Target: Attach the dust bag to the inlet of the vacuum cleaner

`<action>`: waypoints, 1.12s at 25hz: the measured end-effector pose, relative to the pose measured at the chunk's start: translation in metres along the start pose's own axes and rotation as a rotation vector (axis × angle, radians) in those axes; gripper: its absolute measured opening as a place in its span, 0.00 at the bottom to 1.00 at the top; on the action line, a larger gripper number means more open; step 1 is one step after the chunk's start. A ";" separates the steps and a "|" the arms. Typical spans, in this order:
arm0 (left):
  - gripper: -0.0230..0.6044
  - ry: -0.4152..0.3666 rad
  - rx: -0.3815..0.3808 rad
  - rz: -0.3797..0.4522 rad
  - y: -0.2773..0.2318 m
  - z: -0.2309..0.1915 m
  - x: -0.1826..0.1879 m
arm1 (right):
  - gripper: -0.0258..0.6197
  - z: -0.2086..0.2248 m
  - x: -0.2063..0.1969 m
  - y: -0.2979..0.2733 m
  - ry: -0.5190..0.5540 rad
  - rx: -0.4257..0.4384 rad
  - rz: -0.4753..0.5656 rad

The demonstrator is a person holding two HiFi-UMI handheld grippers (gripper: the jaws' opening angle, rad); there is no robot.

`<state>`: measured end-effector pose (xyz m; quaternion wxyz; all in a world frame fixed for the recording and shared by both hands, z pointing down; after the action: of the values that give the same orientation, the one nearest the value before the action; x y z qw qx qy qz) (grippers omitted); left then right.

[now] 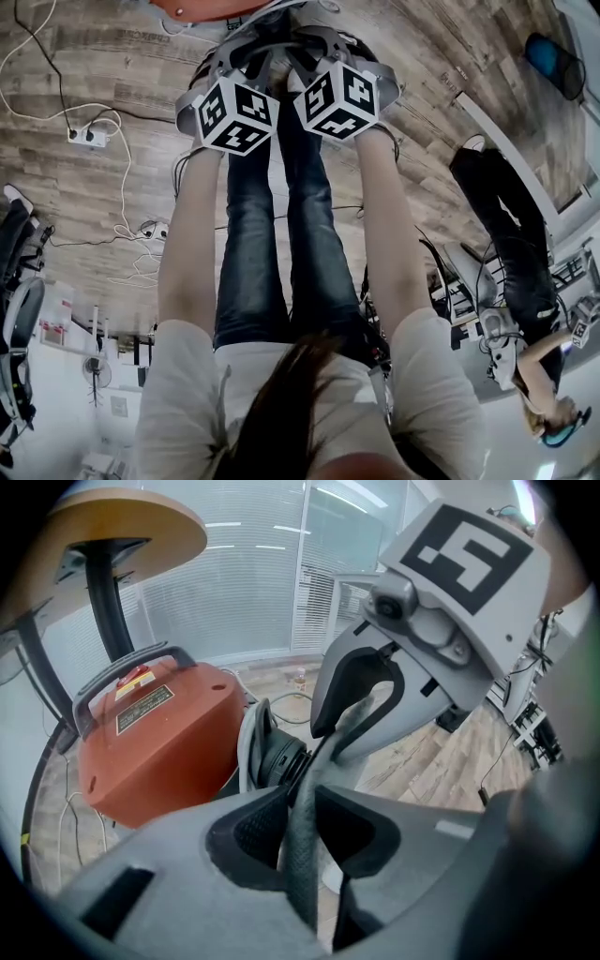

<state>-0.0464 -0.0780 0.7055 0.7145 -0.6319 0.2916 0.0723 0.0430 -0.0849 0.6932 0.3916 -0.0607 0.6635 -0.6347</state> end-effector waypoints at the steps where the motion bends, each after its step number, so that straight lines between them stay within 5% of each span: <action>1: 0.19 0.005 -0.001 0.000 0.000 0.000 0.000 | 0.21 0.000 0.000 0.000 -0.005 -0.009 -0.002; 7: 0.20 0.060 0.029 -0.012 0.002 0.002 0.000 | 0.26 -0.003 0.001 0.003 -0.052 -0.077 -0.001; 13: 0.32 0.123 0.037 -0.013 0.006 0.001 -0.007 | 0.26 -0.008 -0.001 0.004 -0.034 -0.077 -0.008; 28: 0.32 0.154 0.078 0.034 0.026 0.002 0.001 | 0.32 -0.017 0.014 0.017 -0.114 -0.089 0.064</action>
<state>-0.0571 -0.0713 0.6823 0.7127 -0.6021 0.3591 0.0242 0.0307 -0.0764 0.6697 0.4457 -0.0931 0.6691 -0.5873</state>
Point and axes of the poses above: the fingertips, and each gripper's own axes: y backward along the fingers, z to its right, x out of its top, the point moved 7 cm from there along y, backward along the fingers, and after that the axes turned 14 degrees about -y, right-handed, at the moved point
